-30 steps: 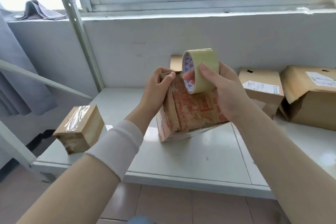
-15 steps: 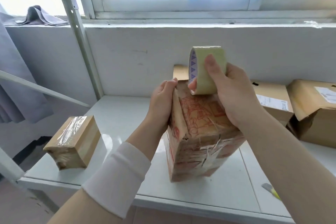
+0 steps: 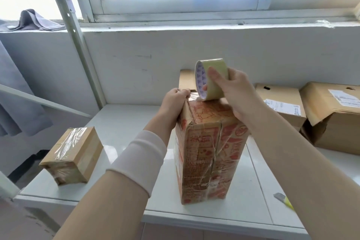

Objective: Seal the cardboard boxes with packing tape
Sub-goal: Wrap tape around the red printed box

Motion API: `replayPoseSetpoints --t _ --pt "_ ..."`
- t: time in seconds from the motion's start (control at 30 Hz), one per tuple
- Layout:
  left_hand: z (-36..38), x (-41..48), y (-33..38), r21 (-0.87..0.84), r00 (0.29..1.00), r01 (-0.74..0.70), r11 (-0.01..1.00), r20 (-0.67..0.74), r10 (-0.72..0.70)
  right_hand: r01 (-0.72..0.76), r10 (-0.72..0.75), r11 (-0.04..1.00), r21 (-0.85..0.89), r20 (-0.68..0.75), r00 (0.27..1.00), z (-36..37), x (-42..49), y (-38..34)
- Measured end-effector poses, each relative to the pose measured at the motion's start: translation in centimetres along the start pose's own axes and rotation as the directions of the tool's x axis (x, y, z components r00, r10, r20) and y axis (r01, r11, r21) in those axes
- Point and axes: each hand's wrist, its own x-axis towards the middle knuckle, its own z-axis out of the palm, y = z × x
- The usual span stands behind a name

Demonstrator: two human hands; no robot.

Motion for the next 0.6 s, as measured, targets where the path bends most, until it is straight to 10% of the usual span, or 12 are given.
replayPoseSetpoints --t 0.6 --pt "-0.4 0.7 -0.3 -0.035 0.997 0.034 0.999 -0.072 -0.036 0.099 -0.093 0.993 0.067 -0.081 0.992 -0.8 -8.5 -1.8"
